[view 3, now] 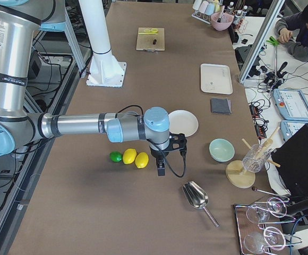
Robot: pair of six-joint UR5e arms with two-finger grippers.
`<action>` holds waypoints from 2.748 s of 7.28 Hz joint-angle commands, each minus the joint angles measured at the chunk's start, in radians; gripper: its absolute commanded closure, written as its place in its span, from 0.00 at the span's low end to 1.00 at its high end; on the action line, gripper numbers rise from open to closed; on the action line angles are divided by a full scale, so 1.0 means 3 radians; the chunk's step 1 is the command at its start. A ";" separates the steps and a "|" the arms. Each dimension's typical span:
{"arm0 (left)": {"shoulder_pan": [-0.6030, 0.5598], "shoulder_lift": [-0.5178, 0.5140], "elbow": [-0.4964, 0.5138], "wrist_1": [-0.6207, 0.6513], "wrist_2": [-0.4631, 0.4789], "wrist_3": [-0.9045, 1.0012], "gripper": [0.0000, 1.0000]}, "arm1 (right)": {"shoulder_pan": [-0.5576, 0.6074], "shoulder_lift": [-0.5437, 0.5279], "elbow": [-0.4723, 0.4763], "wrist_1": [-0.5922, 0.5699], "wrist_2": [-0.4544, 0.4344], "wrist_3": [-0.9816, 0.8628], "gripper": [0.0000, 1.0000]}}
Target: Place red cherry on plate
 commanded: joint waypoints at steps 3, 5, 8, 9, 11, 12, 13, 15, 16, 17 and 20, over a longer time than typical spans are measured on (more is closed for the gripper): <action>-0.0053 -0.0091 -0.0012 -0.0782 0.0091 -0.0003 0.02 | 0.0289 0.0137 0.0033 0.0278 0.0066 -0.0119 0.00; -0.0048 -0.0096 -0.0002 -0.0809 0.0086 0.0002 0.02 | 0.0289 -0.0083 -0.0049 0.0897 0.0071 -0.0064 0.00; 0.0135 -0.0152 0.0075 -0.0850 0.0091 -0.0620 0.02 | -0.0424 -0.0043 -0.0049 0.1077 0.0046 0.1507 0.00; 0.0228 -0.0152 0.0085 -0.0931 0.0101 -0.0799 0.02 | -0.0746 -0.0038 -0.0070 0.1341 -0.0041 0.1876 0.00; 0.0280 -0.0142 0.0141 -0.1090 0.0106 -0.0872 0.02 | -0.1319 0.0221 -0.0253 0.1721 -0.0296 0.2658 0.02; 0.0280 -0.0132 0.0142 -0.1095 0.0106 -0.0867 0.02 | -0.1580 0.0476 -0.0416 0.1732 -0.0535 0.2920 0.03; 0.0280 -0.0117 0.0136 -0.1100 0.0106 -0.0867 0.02 | -0.1785 0.0686 -0.0564 0.1732 -0.0689 0.3100 0.04; 0.0280 -0.0106 0.0152 -0.1141 0.0106 -0.0867 0.02 | -0.2199 0.0796 -0.0830 0.2173 -0.0981 0.3499 0.10; 0.0280 -0.0106 0.0157 -0.1141 0.0106 -0.0862 0.02 | -0.2237 0.0786 -0.0978 0.2440 -0.0992 0.3577 0.15; 0.0280 -0.0111 0.0162 -0.1141 0.0106 -0.0862 0.02 | -0.2227 0.0720 -0.0995 0.2493 -0.0992 0.3577 0.26; 0.0280 -0.0112 0.0162 -0.1141 0.0111 -0.0857 0.02 | -0.2115 0.0571 -0.0868 0.2494 -0.0865 0.3526 0.31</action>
